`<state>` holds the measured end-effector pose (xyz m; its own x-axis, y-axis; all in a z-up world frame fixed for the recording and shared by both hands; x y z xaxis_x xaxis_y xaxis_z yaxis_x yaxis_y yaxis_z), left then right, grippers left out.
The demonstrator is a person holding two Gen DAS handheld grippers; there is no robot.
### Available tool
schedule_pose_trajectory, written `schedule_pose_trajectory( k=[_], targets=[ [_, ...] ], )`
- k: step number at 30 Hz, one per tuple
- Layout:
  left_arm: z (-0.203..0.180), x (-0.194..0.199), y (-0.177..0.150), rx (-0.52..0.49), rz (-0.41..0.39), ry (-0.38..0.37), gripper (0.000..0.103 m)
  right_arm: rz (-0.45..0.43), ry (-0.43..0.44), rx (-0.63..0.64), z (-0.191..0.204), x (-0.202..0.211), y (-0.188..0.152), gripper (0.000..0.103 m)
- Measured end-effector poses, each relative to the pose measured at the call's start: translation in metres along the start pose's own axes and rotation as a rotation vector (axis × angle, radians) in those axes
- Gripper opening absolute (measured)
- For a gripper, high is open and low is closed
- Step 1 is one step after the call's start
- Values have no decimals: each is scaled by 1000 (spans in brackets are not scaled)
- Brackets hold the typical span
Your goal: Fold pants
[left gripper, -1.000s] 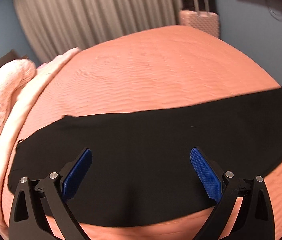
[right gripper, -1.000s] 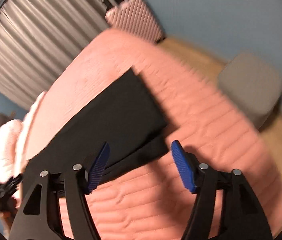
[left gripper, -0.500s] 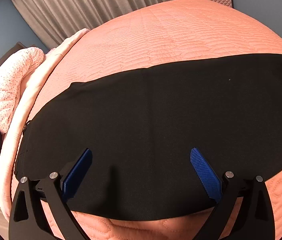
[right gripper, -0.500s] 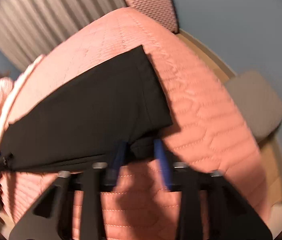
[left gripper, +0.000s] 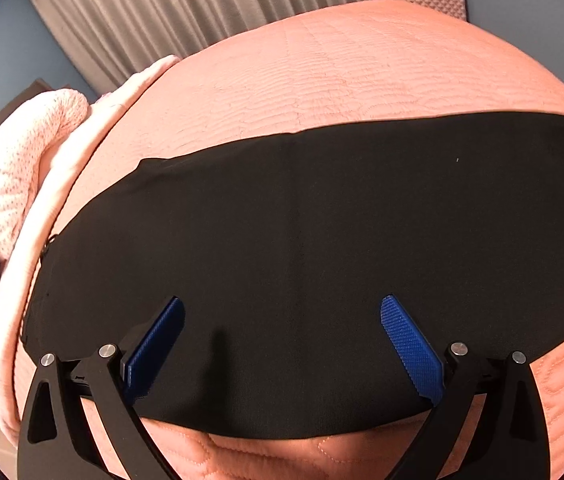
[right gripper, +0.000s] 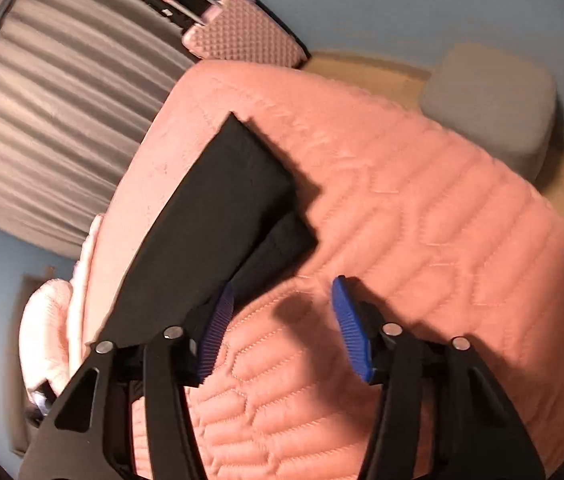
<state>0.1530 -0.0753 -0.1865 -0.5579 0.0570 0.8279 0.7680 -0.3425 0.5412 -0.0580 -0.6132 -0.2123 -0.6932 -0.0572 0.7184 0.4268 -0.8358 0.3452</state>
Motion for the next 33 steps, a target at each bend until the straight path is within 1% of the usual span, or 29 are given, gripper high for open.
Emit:
schedule_pose_trajectory(
  k=[1,4,6,8,9,10,11,12,14,16,18,19,20,22,23,25,27,28,29,30,31,32,33],
  targets=[
    [0,3,0,-2,-4,2,98,10,30,-30,3,-4,-1,52],
    [0,8,2,-12,-19,-3,98,-25,30,-24,21,-22,-1,57],
    [-1,10,3,-14,-28,-18,98,-47,74,-42,36,-33,7,57],
    [0,12,3,3,-37,-48,98,-67,91,-46,45,-43,11,55],
    [1,12,2,10,-40,-51,98,-89,63,-32,50,-46,13,50],
    [1,13,2,13,-42,-51,98,-92,33,-17,54,-50,15,27],
    [3,14,1,10,-43,-47,98,-97,20,4,60,-48,16,15],
    [5,16,1,8,-52,-41,98,-114,7,26,67,-40,15,12],
    [14,23,2,11,-78,-35,98,-181,-29,169,104,-19,12,10],
    [30,33,2,34,-104,-33,98,-203,-5,316,153,-6,4,9],
    [46,42,0,62,-126,-27,98,-196,41,526,221,3,-22,9],
    [56,48,-1,77,-135,-23,98,-159,81,641,254,0,-42,5],
    [69,55,-4,94,-147,-11,98,-125,122,724,278,-1,-64,0],
    [94,66,-11,125,-155,7,98,-48,182,893,324,-17,-110,0],
    [103,70,-15,138,-154,12,98,-14,191,991,345,-29,-141,0],
    [130,76,-25,173,-150,33,98,74,214,1111,368,-58,-190,0],
    [151,80,-36,194,-149,55,98,159,224,1202,376,-87,-241,0],
    [164,79,-43,204,-145,77,98,165,204,1235,377,-98,-251,0],
    [174,79,-48,206,-137,90,98,144,169,1248,371,-104,-259,0],
    [182,78,-53,202,-129,113,98,124,132,1221,363,-101,-257,0],
    [191,77,-58,194,-126,135,98,83,74,1181,356,-95,-249,0],
    [196,78,-62,189,-127,137,98,6,0,1119,346,-86,-227,3],
    [201,78,-66,187,-127,138,98,-64,-78,1058,336,-76,-204,14]
  ],
)
Point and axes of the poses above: each gripper's, at about its wrist camera, not at the fingertips, and x roughly against the way its jaws point, z to its left, y to its top, the point moved 3 cm from there along -x, roughly the way its jaws point, and after that the axes turned 10 degrees about -y, right-handed, at the moved point
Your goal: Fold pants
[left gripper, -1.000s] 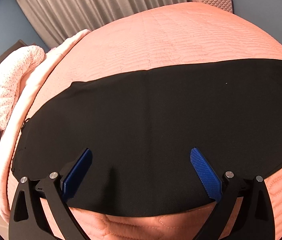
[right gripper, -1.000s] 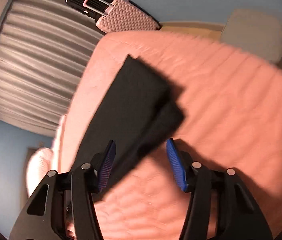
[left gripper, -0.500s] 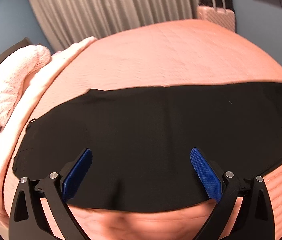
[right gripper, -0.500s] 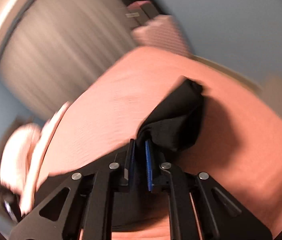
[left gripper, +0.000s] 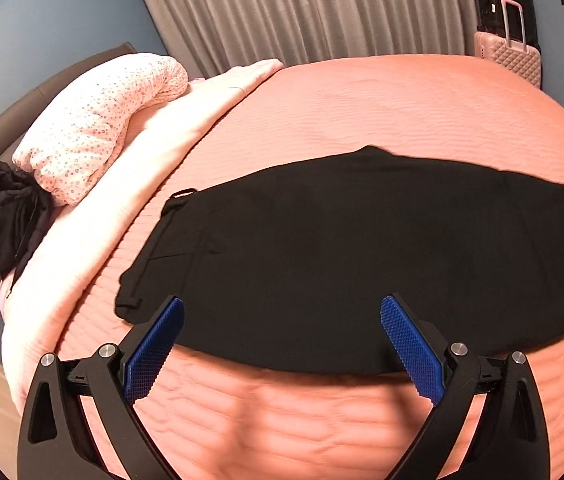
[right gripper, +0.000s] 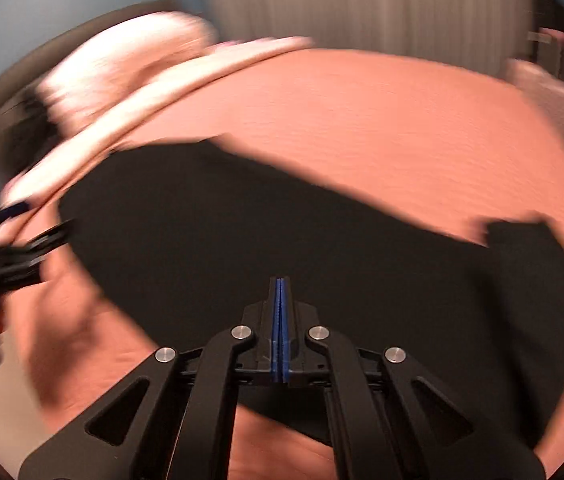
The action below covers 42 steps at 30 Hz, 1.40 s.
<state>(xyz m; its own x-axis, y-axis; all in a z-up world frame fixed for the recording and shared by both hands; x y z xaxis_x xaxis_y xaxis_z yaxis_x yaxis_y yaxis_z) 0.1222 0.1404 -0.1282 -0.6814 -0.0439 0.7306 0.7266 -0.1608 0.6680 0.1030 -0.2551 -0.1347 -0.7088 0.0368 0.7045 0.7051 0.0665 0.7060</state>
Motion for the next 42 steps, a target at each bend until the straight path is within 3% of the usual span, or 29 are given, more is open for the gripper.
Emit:
schedule_pose_trajectory(
  k=[1,2,3,9,10,12,13,14,16,19,23,28,30,31,33,34,36,37,38,40,42],
  targets=[
    [5,0,-2,5,0,-4,98,-20,-116,-41,-24,7,2,47],
    [8,0,-4,9,2,-13,98,-30,-190,-56,-39,9,3,90],
    [9,-1,-5,20,5,-27,98,-38,-256,-53,-50,10,3,96],
    [-13,-5,0,40,-4,-82,98,40,-339,188,-50,-48,8,93],
    [-16,-7,1,39,-3,-96,98,46,-355,213,-54,-59,4,89],
    [-34,-8,8,24,-9,-128,98,99,-343,192,-67,-83,-1,66],
    [-42,-9,11,12,-13,-139,98,130,-328,162,-75,-91,-2,47],
    [-52,-10,16,-7,-19,-156,98,153,-288,116,-83,-98,-1,35],
    [-68,-10,22,-41,-33,-177,98,134,-303,108,-88,-98,7,19],
    [-88,-9,31,-87,-59,-200,98,127,-179,41,-93,-80,19,19],
    [-102,-10,41,-87,-71,-242,98,75,-81,-65,-113,-54,29,19],
    [-108,-13,46,-87,-72,-239,98,-43,-151,-146,-130,-39,60,18],
    [-109,-14,45,-77,-67,-238,98,-15,-159,-120,-118,-66,76,18],
    [-110,-15,45,-73,-64,-235,98,33,-140,-93,-108,-88,77,18],
    [-110,-15,44,-59,-59,-232,98,156,-191,-28,-92,-134,64,18],
    [-109,-16,43,-56,-53,-229,98,210,-203,2,-85,-151,56,26],
    [-107,-16,41,-55,-53,-225,98,145,-293,66,-76,-149,53,45],
    [-105,-17,40,-60,-52,-221,98,136,-331,75,-75,-148,54,69],
    [-103,-18,38,-62,-53,-213,98,116,-372,69,-76,-145,55,85],
    [-100,-22,36,-62,-46,-208,98,113,-432,87,-78,-150,55,85],
    [-97,-25,34,-50,-37,-208,98,161,-377,54,-88,-164,52,73]
  ],
)
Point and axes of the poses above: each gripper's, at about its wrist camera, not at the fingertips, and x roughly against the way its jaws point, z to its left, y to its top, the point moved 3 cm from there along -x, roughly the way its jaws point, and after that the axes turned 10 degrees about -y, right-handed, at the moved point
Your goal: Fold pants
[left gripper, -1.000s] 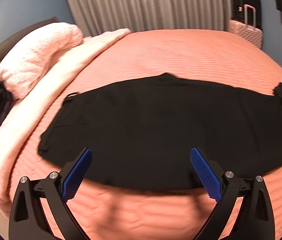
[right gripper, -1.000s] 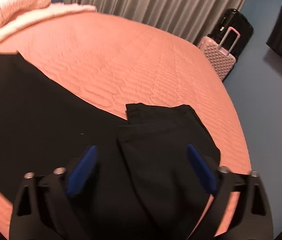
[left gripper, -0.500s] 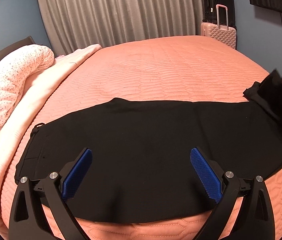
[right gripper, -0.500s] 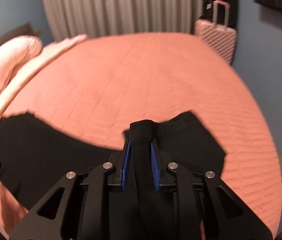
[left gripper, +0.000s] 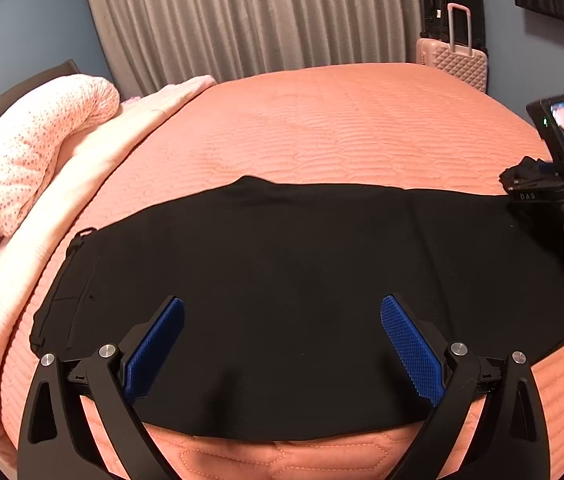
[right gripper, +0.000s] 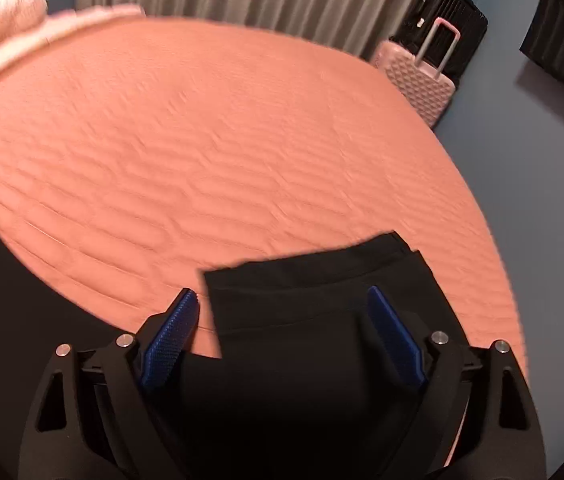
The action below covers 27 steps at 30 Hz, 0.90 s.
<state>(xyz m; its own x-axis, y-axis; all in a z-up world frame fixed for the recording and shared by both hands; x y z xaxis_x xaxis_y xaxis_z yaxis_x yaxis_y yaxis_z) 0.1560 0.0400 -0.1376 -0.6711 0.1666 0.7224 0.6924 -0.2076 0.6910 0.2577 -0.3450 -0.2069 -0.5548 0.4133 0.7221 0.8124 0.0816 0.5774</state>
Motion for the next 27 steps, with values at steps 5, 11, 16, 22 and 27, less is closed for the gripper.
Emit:
schedule_pose_trajectory(
  k=[5,11,16,22,27],
  targets=[
    [5,3,1,15,-9,-5,98,16,90,0,-2,1,8,31],
    [17,14,1,22,-18,15,98,-109,233,65,-19,66,13,13],
    [37,33,-1,52,-25,57,98,-242,429,322,40,157,-8,13],
    [63,42,-21,119,20,99,98,-211,524,531,145,144,-70,12],
    [72,38,-29,116,37,119,98,-284,554,354,140,165,-49,12]
  ],
)
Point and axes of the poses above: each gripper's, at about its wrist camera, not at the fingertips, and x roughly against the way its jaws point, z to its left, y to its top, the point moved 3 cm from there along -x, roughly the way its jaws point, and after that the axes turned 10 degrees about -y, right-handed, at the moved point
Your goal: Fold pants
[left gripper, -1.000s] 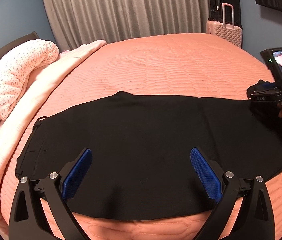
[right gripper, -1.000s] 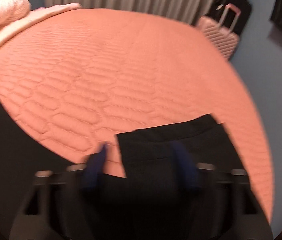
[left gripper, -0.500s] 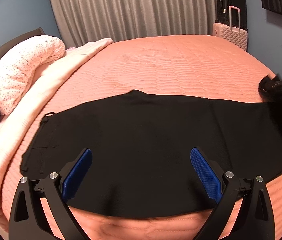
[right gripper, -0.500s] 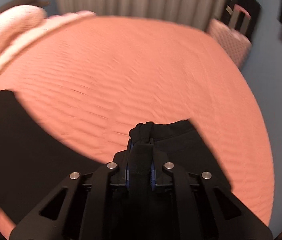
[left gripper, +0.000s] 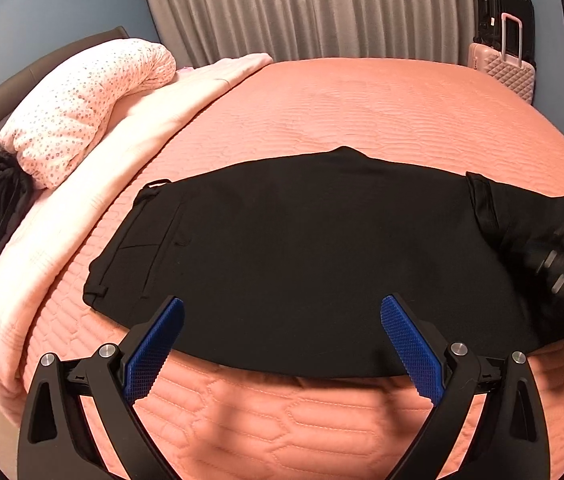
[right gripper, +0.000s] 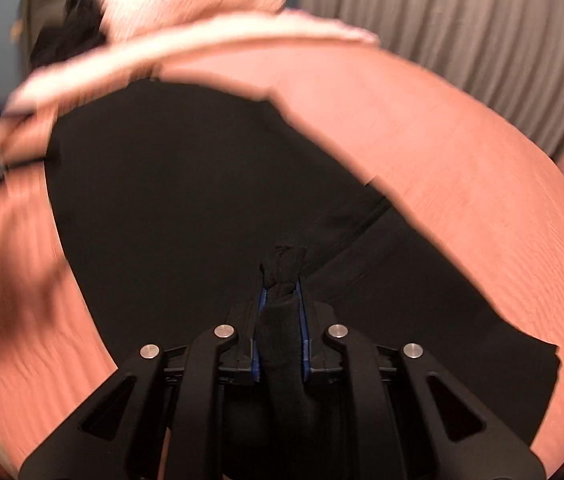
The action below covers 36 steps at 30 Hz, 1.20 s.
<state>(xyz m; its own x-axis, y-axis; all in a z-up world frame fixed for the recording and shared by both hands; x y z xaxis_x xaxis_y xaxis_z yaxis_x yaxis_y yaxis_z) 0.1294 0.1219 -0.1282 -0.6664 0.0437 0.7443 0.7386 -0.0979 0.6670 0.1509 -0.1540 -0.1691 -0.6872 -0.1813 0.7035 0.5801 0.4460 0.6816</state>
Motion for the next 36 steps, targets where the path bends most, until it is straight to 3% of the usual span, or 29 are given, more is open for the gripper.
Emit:
schedule_pose_trajectory(
  k=[1,3,4,5,6,7,8,10,15,19,21,24,28,31,36],
  targets=[
    [1,-1,0,0,0,-2,98,3,7,-13,0,-1,3,12],
    [4,-6,0,5,3,-7,98,96,29,13,10,-23,-11,15],
    [5,-9,0,16,8,-13,98,110,19,36,16,-32,-22,20],
    [6,-11,0,23,13,-21,98,49,-7,53,20,-25,-25,28],
    [6,-11,0,33,11,-29,98,57,-7,50,22,-18,-24,43],
    [9,-11,0,43,6,-31,98,59,-4,30,22,-11,-23,80],
    [12,-11,-1,50,5,-24,98,24,3,4,19,2,-21,91],
    [24,-12,-7,76,10,-2,98,-28,21,-7,17,25,-17,93],
    [62,-11,-24,130,38,76,98,-8,41,-112,14,49,4,93],
    [102,-7,-36,192,19,95,98,-59,49,-66,64,43,47,93],
    [120,-13,-42,216,28,122,98,-82,-11,9,97,30,67,93],
    [150,-29,-45,286,46,36,98,-99,13,45,132,11,89,93],
    [180,-53,-45,381,74,-176,98,-106,36,102,171,-14,125,93],
    [198,-62,-40,450,20,-300,98,-84,106,164,201,-43,167,93],
    [201,-72,-30,420,30,-322,98,59,306,272,239,-137,241,93]
  ],
)
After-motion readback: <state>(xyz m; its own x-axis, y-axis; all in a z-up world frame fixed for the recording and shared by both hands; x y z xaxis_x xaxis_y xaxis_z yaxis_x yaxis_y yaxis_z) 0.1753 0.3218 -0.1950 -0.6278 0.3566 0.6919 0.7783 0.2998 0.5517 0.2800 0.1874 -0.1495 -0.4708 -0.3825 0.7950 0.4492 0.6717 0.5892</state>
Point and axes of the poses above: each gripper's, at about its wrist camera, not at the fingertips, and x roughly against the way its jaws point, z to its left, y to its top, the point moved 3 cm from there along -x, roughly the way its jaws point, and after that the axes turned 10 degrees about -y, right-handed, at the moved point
